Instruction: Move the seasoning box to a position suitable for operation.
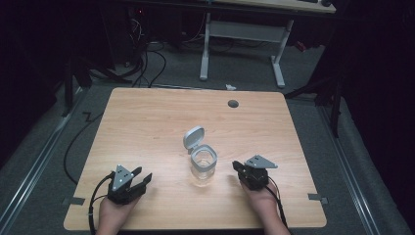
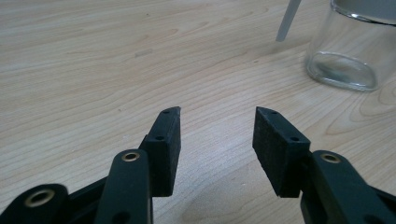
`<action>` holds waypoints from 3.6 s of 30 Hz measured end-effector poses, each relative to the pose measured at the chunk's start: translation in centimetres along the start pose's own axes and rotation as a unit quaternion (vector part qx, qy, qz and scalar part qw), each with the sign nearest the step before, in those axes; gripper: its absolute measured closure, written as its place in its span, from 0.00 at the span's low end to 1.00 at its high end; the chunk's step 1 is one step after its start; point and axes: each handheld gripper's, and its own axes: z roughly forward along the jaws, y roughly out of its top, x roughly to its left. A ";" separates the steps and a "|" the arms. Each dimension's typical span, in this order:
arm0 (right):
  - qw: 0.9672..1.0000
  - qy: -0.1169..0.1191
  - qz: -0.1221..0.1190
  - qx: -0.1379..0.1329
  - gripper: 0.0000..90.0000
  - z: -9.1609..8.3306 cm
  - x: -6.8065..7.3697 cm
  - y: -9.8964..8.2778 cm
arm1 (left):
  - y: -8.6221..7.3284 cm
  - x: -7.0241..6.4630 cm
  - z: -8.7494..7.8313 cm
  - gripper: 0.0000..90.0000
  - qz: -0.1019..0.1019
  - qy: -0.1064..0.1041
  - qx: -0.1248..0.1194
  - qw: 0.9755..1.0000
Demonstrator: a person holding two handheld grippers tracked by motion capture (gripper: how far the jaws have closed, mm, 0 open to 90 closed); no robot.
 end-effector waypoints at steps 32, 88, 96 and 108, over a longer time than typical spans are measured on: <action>0.998 0.044 -0.036 -0.013 1.00 2.6 3.7 2.0 | -0.7 -0.7 0.1 0.71 -0.001 -0.009 0.007 1.000; 0.999 0.034 -0.015 -0.026 1.00 -0.3 3.1 1.1 | -5.2 -10.4 2.5 1.00 0.006 -0.111 0.057 0.992; 0.998 0.037 -0.012 -0.043 1.00 0.2 2.8 2.7 | -6.0 -11.5 3.8 1.00 0.002 -0.106 0.059 0.993; 0.998 0.036 -0.007 -0.057 1.00 1.3 2.5 5.3 | -6.3 -11.9 3.8 1.00 -0.001 -0.119 0.053 0.991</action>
